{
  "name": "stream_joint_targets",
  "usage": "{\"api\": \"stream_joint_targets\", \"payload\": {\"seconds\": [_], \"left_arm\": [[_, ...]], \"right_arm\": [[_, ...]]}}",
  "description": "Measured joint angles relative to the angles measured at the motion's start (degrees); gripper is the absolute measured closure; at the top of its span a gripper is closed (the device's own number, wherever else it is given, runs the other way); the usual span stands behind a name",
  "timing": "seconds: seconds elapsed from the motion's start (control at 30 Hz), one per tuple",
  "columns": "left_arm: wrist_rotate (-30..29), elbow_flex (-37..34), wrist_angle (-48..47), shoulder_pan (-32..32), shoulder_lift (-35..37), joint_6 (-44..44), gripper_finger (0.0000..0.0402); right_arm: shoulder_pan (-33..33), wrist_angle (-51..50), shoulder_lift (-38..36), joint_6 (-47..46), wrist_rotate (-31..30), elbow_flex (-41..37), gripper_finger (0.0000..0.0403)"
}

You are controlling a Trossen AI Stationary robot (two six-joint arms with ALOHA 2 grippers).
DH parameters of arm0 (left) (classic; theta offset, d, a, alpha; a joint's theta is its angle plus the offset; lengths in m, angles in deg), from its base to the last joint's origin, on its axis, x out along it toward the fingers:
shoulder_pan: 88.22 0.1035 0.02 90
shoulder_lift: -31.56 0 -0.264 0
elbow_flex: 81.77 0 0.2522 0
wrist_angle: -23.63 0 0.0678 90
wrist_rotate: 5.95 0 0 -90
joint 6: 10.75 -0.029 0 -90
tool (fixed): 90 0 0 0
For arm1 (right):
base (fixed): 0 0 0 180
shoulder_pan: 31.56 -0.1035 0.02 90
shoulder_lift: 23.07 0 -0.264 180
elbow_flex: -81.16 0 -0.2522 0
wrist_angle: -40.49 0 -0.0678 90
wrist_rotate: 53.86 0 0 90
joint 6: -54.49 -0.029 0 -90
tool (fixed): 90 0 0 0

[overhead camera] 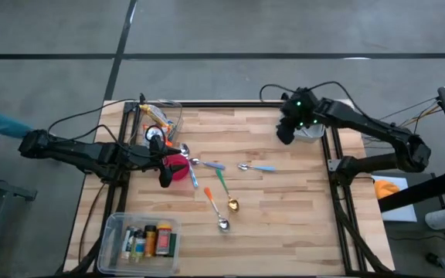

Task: Pick & Place Food Item
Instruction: Put the blue spoon into the gray bin

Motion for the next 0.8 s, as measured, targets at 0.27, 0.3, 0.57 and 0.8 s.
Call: {"api": "stream_joint_targets", "payload": {"seconds": [0.27,0.3,0.57,0.8], "left_arm": [[-0.01,0.00,0.00,0.00,0.00,-0.02,0.0104],[-0.02,0.00,0.00,0.01,0.00,-0.01,0.0104],[-0.02,0.00,0.00,0.01,0.00,0.00,0.0104],[-0.02,0.00,-0.11,0.01,0.00,0.00,0.0104]], "right_arm": [[-7.17,7.74,6.17,-0.99,0.58,-3.07,0.0254],[-7.89,9.59,6.84,-1.18,1.46,-3.64,0.0254],[-13.89,22.11,12.60,-0.71,5.99,-8.92,0.0254],[-19.18,24.55,16.99,2.94,5.84,-9.43,0.0254]]}}
